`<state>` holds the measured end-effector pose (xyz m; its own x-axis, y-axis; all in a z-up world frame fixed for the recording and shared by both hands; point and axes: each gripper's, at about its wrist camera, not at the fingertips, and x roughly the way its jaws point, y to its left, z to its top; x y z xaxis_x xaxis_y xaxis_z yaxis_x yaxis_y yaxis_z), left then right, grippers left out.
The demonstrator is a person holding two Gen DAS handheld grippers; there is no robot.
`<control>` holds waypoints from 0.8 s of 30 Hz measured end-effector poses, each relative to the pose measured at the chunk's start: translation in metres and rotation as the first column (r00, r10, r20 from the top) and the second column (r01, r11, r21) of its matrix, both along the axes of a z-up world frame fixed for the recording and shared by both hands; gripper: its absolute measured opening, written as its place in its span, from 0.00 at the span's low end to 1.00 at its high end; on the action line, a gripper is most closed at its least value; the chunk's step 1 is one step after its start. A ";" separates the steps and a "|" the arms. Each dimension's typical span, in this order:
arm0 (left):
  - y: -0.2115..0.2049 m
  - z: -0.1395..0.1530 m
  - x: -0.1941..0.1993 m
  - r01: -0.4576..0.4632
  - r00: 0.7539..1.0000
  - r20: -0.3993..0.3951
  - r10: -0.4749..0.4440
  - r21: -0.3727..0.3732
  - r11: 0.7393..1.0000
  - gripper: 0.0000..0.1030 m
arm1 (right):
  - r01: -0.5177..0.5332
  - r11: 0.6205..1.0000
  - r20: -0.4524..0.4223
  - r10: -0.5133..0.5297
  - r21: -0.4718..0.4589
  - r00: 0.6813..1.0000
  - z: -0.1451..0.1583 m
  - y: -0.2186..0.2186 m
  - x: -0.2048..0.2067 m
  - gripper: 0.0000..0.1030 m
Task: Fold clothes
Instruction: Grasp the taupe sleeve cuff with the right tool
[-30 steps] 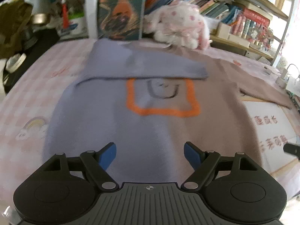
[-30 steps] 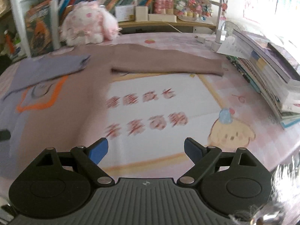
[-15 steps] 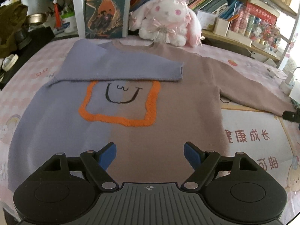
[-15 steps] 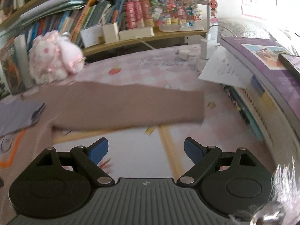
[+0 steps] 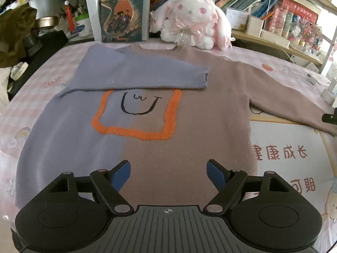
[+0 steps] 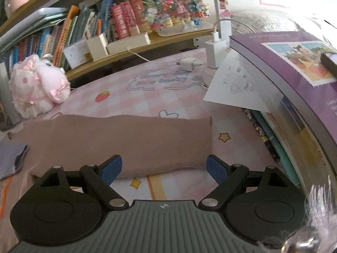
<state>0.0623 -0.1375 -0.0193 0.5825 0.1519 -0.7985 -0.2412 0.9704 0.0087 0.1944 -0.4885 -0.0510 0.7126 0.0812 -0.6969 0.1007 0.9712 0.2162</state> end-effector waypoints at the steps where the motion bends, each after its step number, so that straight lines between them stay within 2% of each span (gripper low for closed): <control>1: -0.001 0.000 0.000 0.000 1.000 -0.001 0.000 0.002 1.000 0.79 | 0.008 1.000 -0.004 -0.008 0.000 1.000 -0.002 -0.001 0.001 0.82; 9: 0.002 -0.001 -0.001 -0.031 0.999 -0.008 0.031 0.005 1.000 0.79 | 0.067 0.997 -0.008 -0.067 0.044 0.998 -0.012 -0.014 0.009 0.68; 12: 0.002 -0.001 -0.002 -0.033 0.999 -0.009 0.033 0.008 0.999 0.79 | 0.061 0.991 0.000 -0.061 0.123 0.998 -0.014 -0.016 0.013 0.56; 20: -0.001 -0.001 -0.002 -0.021 1.000 -0.006 0.021 0.015 1.000 0.79 | 0.024 0.933 0.022 -0.034 0.359 0.999 -0.018 -0.018 0.024 0.56; 24: 0.001 -0.001 -0.002 -0.029 1.000 -0.005 0.029 0.011 1.000 0.79 | -0.034 0.913 0.005 0.035 0.406 0.999 -0.019 -0.008 0.029 0.57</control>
